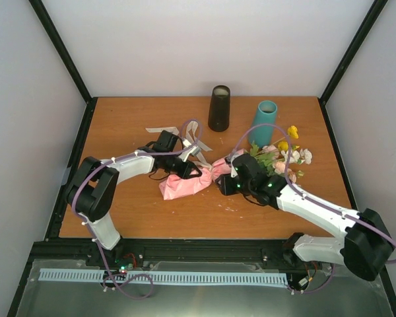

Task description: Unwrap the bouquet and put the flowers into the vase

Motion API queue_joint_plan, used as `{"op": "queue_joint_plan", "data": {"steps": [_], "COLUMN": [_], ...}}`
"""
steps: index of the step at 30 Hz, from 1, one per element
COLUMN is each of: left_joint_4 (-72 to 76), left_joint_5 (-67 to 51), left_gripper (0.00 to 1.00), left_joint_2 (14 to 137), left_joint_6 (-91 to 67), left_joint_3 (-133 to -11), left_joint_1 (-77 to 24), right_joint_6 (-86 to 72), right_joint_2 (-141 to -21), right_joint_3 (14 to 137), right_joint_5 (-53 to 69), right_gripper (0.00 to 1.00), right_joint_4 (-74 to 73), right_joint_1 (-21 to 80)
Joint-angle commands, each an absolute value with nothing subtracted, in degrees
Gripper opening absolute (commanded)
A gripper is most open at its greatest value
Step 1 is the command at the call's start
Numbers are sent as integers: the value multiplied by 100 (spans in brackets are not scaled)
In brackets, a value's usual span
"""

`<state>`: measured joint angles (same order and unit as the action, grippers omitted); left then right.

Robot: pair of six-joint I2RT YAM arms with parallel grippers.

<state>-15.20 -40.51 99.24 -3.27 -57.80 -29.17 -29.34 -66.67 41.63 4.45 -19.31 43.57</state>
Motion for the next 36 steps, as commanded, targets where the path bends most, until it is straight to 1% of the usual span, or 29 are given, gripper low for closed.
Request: {"op": "queue_joint_plan", "data": {"steps": [1,3,6,10,17,24,28,36], "left_joint_4": [-1359,-1373,-1398,-1332,-1326,-1348,-1306,-1266], "left_joint_5": [-4709,-4719,-4804,-4958,-5052,-5181,-5317,-5363], "left_gripper": [6,6,5,5,4,3,3,3], "left_joint_2": [9772,9790,9810,9801,9757,9699,9659,9698], "left_joint_6": [-1038,-1085,-1196,-1335,-1379,-1328,-1265,-1153], "left_joint_3": [-5713,-5750,-5837,-5842,-5779,-5770,-5708,-5622], "left_joint_1": [-2944,-2944,-2944,-2944,-2944,-2944,-2953,-2953], "right_joint_6": [-2761,-2729,-2791,-2823,-2853,-2668,-2497,-2304], "right_joint_2": [-7026,-7233,-7534,-7914,-8235,-8489,-8704,-8773], "right_joint_3": [4273,4383,4572,4811,4988,5019,4983,4826], "right_joint_5": [789,732,464,418,104,-264,-392,-501], "right_gripper": [38,38,31,28,23,21,17,3], "right_joint_4": [-1334,-1312,-1433,-1571,-1617,-1609,-1487,-1095], "right_joint_1": [4413,4407,4412,4412,4412,4412,4421,4421]}}
